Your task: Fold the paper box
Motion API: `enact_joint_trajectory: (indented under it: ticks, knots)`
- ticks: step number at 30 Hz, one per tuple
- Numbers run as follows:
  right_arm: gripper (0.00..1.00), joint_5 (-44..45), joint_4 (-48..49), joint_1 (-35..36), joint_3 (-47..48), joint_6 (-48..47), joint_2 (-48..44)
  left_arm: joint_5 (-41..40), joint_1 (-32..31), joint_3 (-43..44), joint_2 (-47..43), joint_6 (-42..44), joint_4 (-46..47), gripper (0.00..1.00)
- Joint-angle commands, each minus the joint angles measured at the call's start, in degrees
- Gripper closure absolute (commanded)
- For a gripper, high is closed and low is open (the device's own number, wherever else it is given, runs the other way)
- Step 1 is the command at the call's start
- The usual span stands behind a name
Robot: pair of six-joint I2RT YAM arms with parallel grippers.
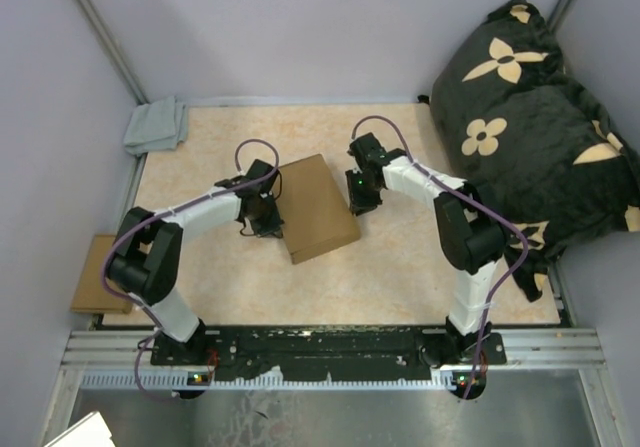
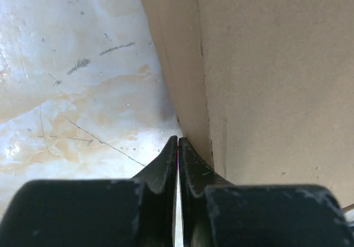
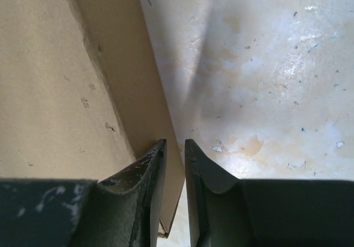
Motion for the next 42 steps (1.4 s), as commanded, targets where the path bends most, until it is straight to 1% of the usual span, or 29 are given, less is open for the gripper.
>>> enact_joint_trajectory:
  ticks: [1, 5, 9, 12, 15, 20, 24, 28, 30, 32, 34, 35, 36, 39, 42]
  knots:
    - [0.76, -6.3, 3.6, 3.4, 0.0, 4.4, -1.8, 7.6, -3.6, -0.7, -4.9, -0.5, 8.5, 0.91]
    - [0.76, -4.7, 3.0, -1.9, 1.2, 3.7, -0.8, 2.7, -3.5, -6.6, -11.0, 1.3, 2.6, 0.89]
    - [0.76, -2.3, 1.5, -5.7, 7.4, 2.0, 2.0, -4.8, -2.9, -7.0, -12.2, 1.4, -4.7, 0.86]
    - [0.76, -0.1, -0.3, -6.7, 14.3, 0.6, 5.2, -7.3, -0.7, -5.3, -10.3, 1.7, -6.7, 0.84]
    - [0.76, 1.5, -0.7, -7.0, 20.7, 0.1, 9.4, -8.9, 2.6, -1.7, -6.7, 2.0, -8.0, 0.81]
    - [0.76, 2.6, 1.1, -7.0, 28.5, 1.3, 14.5, -11.1, 9.5, 2.3, -0.3, 2.9, -9.4, 0.81]
    - [0.76, 2.3, -2.4, -6.9, 37.1, 0.7, 20.3, -12.5, 14.4, 1.8, 0.6, 4.5, -7.5, 0.82]
    - [0.76, -1.1, -6.7, -6.2, 44.9, -1.1, 26.2, -11.5, 15.6, 3.9, 2.8, 4.9, -5.1, 0.82]
    - [0.75, -4.7, -8.4, -4.7, 48.8, -2.9, 29.4, -8.4, 15.5, 5.6, 4.4, 4.4, -1.9, 0.81]
    - [0.75, -10.1, -8.7, -2.7, 50.8, -4.7, 31.3, -3.2, 14.8, 7.1, 6.3, 3.7, 4.2, 0.80]
    - [0.75, -16.6, -7.4, -0.7, 50.7, -5.9, 31.4, 2.2, 13.3, 9.6, 8.6, 2.8, 10.0, 0.79]
    - [0.75, -19.6, -6.1, 0.3, 49.5, -6.3, 30.7, 3.3, 12.1, 10.8, 9.5, 2.5, 12.2, 0.79]
    - [0.75, -20.0, -5.0, 1.2, 48.0, -6.7, 29.7, 3.9, 10.9, 12.1, 10.4, 2.5, 13.6, 0.79]
    - [0.74, -16.0, -3.7, 1.9, 43.9, -7.1, 26.8, 4.5, 9.4, 14.0, 11.3, 2.4, 13.7, 0.79]
    - [0.74, -12.5, -3.4, 0.4, 41.4, -6.5, 25.1, 2.4, 9.6, 9.6, 7.7, 3.5, 13.0, 0.79]
